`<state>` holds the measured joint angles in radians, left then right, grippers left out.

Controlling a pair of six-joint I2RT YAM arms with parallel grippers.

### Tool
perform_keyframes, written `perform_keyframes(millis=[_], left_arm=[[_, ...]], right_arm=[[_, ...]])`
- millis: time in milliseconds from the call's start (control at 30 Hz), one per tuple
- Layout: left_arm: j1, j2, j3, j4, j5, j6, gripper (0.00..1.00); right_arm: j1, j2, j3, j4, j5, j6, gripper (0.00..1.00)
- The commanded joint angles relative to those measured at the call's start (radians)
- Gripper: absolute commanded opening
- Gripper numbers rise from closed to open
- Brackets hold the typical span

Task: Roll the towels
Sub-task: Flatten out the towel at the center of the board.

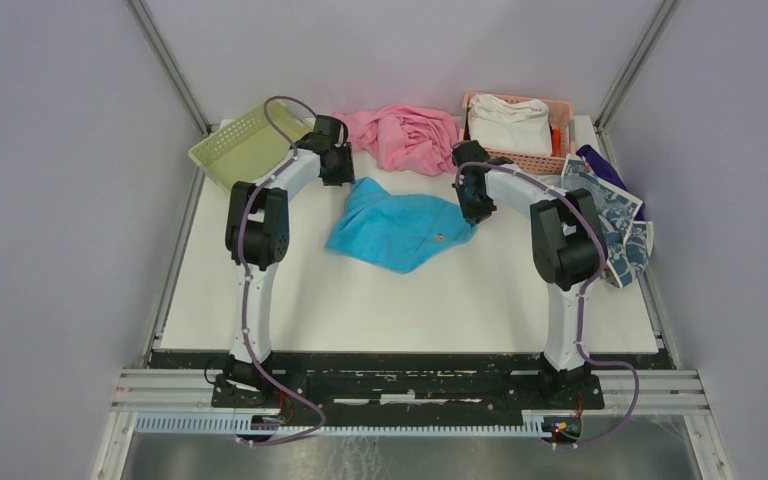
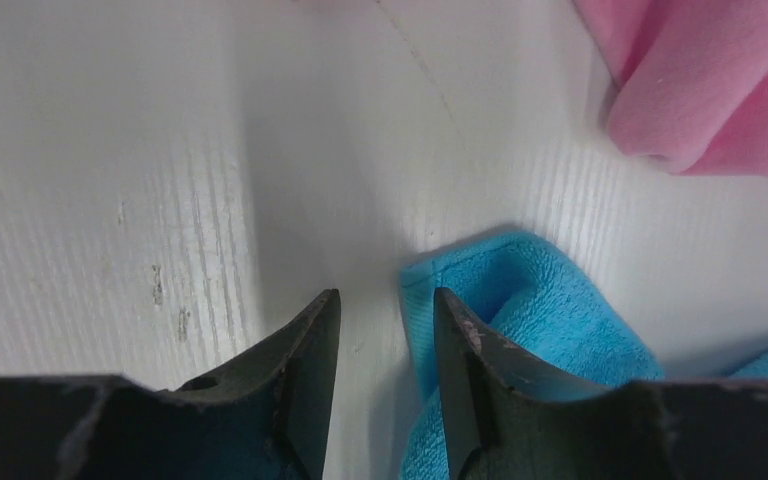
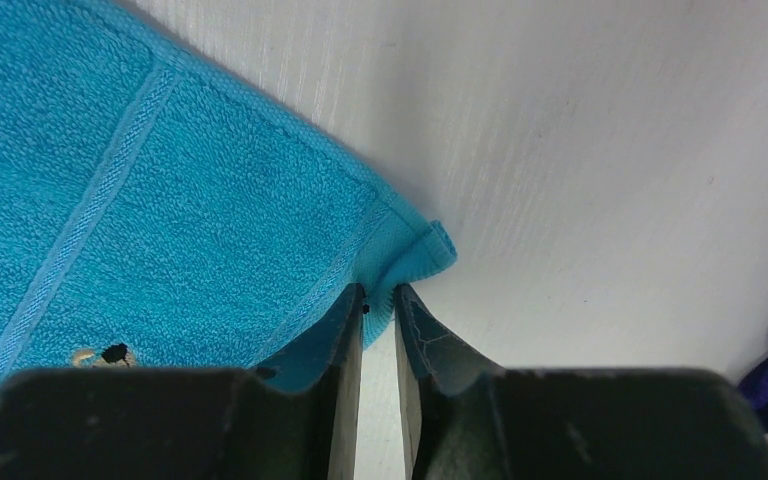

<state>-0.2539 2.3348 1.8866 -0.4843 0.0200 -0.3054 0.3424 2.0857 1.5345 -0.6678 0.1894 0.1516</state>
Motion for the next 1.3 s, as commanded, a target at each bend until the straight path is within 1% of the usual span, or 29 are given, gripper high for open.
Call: perform_keyframes(millis=[0, 133, 200, 267, 333, 367, 433, 467, 600, 833, 933, 1000, 1067, 1133, 1267], left_arm=[[-0.016, 0.035, 0.024, 0.031, 0.065, -0.024, 0.46], [-0.021, 0.051, 0.022, 0.036, 0.095, -0.039, 0.44], [-0.025, 0.053, 0.015, 0.040, 0.101, -0.043, 0.41], [-0.030, 0.052, 0.003, 0.042, 0.094, -0.043, 0.36], [-0.031, 0.047, -0.011, 0.043, 0.077, -0.038, 0.26], [-0.030, 0.041, -0.024, 0.041, 0.064, -0.031, 0.18], [-0.030, 0.012, -0.042, 0.032, 0.015, -0.008, 0.04], [-0.029, -0.001, -0.057, 0.027, -0.020, 0.008, 0.03], [-0.006, -0.126, -0.120, -0.009, -0.173, 0.067, 0.03], [0.017, -0.284, -0.200, -0.130, -0.390, 0.216, 0.03], [0.021, -0.347, -0.240, -0.140, -0.467, 0.259, 0.03], [0.023, -0.386, -0.270, -0.117, -0.464, 0.263, 0.03], [0.024, -0.401, -0.285, -0.093, -0.422, 0.269, 0.03], [0.023, -0.393, -0.279, -0.090, -0.383, 0.274, 0.03], [0.022, -0.370, -0.276, -0.090, -0.371, 0.273, 0.03]], right_arm=[[0.003, -0.020, -0.014, -0.025, 0.013, -0.010, 0.25], [0.003, -0.019, -0.013, -0.029, 0.013, -0.011, 0.25], [0.003, -0.019, -0.012, -0.031, 0.014, -0.012, 0.25], [0.003, -0.017, -0.009, -0.031, 0.017, -0.011, 0.25], [0.003, -0.015, -0.008, -0.034, 0.025, -0.013, 0.25], [0.003, -0.015, -0.008, -0.036, 0.033, -0.013, 0.25], [0.003, -0.009, -0.008, -0.045, 0.065, -0.012, 0.23], [0.002, -0.006, -0.008, -0.052, 0.089, -0.013, 0.22], [-0.011, -0.004, -0.013, -0.068, 0.139, -0.013, 0.19], [-0.028, -0.033, -0.011, -0.070, 0.123, -0.008, 0.19], [-0.029, -0.042, -0.003, -0.063, 0.093, -0.020, 0.19], [-0.028, -0.050, 0.008, -0.062, 0.065, -0.037, 0.21], [-0.030, -0.061, 0.023, -0.063, 0.053, -0.060, 0.25], [-0.036, -0.068, 0.051, -0.083, 0.045, -0.080, 0.28], [-0.068, -0.076, 0.089, -0.091, -0.014, -0.103, 0.32]])
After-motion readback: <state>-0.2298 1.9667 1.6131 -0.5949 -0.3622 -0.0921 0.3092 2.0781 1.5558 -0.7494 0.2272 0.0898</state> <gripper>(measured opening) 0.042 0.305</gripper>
